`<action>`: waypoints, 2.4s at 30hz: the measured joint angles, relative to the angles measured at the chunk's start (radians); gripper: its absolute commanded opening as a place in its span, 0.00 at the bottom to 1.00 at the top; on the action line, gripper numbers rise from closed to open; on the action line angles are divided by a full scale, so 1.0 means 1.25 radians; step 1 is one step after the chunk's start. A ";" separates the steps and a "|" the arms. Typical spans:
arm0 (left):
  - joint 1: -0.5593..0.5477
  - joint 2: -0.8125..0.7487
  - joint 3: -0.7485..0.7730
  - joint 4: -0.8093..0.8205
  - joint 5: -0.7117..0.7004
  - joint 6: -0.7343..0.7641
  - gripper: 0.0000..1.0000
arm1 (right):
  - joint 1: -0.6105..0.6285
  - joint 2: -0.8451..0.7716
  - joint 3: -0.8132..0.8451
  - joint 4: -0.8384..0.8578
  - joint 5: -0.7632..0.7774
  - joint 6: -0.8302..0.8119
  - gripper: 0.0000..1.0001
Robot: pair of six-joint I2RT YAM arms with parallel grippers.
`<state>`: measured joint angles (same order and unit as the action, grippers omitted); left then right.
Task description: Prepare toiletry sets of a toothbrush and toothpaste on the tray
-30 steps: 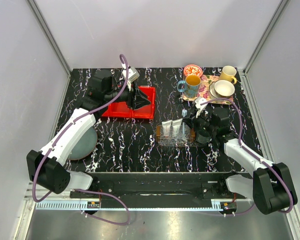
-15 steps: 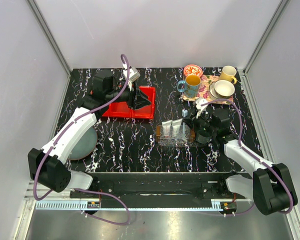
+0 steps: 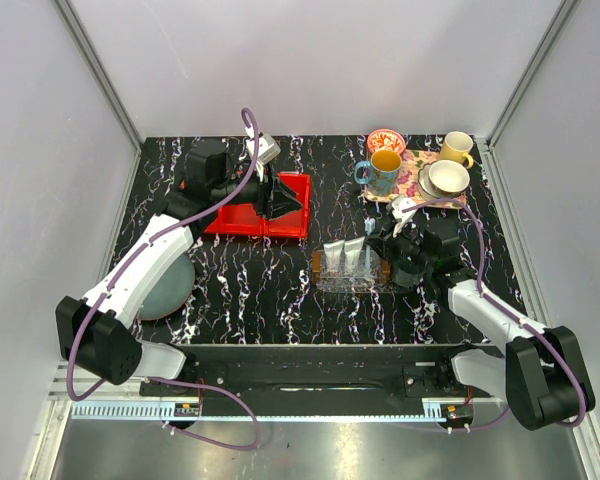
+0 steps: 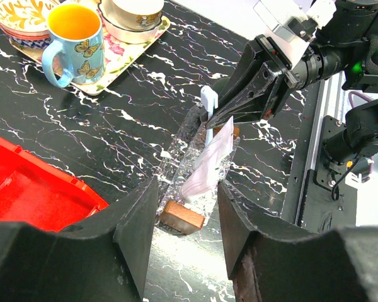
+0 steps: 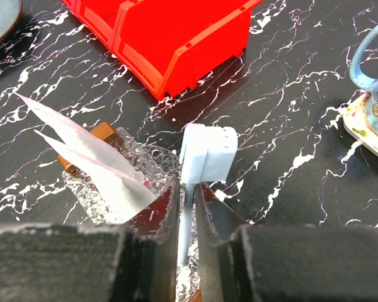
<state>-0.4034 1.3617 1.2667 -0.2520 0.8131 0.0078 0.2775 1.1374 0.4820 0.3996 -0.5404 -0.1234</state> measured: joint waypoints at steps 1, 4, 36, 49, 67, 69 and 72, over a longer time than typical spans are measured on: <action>0.000 0.000 0.000 0.000 0.000 0.000 0.47 | -0.001 0.000 0.000 0.000 0.000 0.000 0.15; 0.000 0.000 0.000 0.000 0.001 0.000 0.47 | -0.004 0.000 0.000 0.000 0.002 0.000 0.13; 0.000 0.028 0.001 -0.001 0.011 -0.001 0.47 | -0.005 -0.035 -0.008 0.034 0.030 0.043 0.00; 0.000 0.028 0.001 -0.001 0.011 -0.001 0.47 | -0.008 -0.038 -0.059 0.108 0.048 0.064 0.00; 0.000 0.038 0.002 -0.002 0.011 -0.001 0.47 | -0.007 -0.030 -0.086 0.182 0.044 0.071 0.00; 0.000 0.038 0.002 -0.002 0.011 -0.001 0.47 | -0.007 -0.026 -0.090 0.191 0.039 0.071 0.00; 0.000 0.038 0.002 -0.002 0.011 -0.001 0.47 | -0.008 -0.018 -0.097 0.199 0.038 0.071 0.00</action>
<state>-0.4034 1.4097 1.2690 -0.2539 0.8272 0.0071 0.2680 1.1152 0.3607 0.6483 -0.4927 -0.0345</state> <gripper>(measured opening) 0.468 0.087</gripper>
